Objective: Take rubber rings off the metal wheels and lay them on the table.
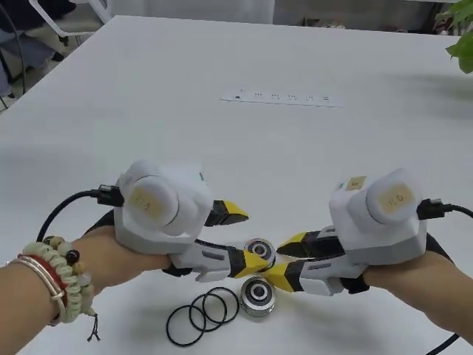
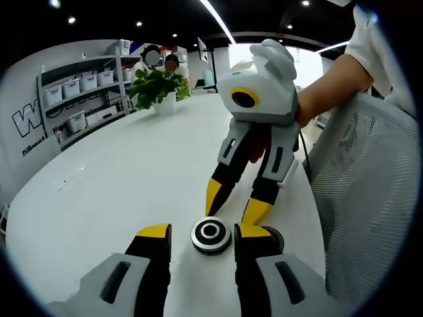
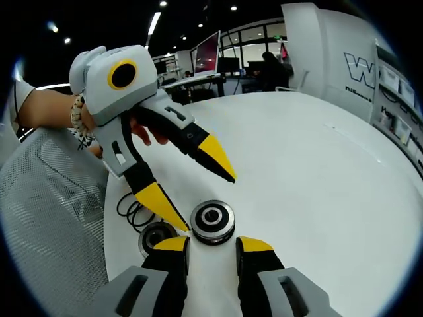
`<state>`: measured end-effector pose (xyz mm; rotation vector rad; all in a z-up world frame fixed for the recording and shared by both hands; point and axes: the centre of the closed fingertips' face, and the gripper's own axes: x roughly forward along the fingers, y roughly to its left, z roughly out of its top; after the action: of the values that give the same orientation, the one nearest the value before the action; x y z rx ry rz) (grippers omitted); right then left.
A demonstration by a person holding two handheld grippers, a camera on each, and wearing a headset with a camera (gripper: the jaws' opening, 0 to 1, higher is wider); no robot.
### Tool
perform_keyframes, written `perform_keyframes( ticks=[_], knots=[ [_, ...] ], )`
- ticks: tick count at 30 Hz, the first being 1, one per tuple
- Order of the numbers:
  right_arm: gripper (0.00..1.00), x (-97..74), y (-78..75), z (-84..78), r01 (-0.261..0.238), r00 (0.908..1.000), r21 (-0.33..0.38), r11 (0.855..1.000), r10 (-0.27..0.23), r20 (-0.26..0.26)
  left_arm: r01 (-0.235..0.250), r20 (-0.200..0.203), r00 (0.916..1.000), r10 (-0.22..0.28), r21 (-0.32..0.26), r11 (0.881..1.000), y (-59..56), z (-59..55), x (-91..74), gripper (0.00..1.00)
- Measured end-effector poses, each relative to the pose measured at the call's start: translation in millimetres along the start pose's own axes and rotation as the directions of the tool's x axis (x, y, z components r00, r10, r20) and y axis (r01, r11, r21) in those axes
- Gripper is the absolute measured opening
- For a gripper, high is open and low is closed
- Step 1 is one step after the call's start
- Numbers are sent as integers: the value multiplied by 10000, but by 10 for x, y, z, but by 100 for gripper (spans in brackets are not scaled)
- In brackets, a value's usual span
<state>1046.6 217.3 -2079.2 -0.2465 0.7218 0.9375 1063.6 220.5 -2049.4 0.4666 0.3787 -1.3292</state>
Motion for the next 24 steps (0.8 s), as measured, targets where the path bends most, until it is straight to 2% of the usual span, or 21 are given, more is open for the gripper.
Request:
perform_keyframes(
  ticks=[10, 13, 15, 21, 24],
  knots=[
    [22, 17, 15, 8, 27, 10000, -78, 10000, -26, 84, 146, -65, 9999, -145, 210, 9997, -88, -40, 83, 19],
    [22, 17, 20, 4, 48, 10000, -257, 9997, -47, 37, 352, -20, 9994, -354, -431, 9984, -120, -58, 85, 15],
    [21, 15, 12, 5, 45, 10000, -242, 9997, -44, 35, 323, 41, 9995, -322, -302, 9990, -92, -54, 84, 15],
    [16, -9, -3, 9, 74, 10000, -284, 9996, -74, 17, 338, 208, 9993, -323, -730, 9968, -84, -46, 83, 14],
    [15, -11, -1, 10, 78, 10000, -352, 9994, -78, 15, 340, 245, 9992, -322, -750, 9966, -92, -43, 82, 14]
  ],
)
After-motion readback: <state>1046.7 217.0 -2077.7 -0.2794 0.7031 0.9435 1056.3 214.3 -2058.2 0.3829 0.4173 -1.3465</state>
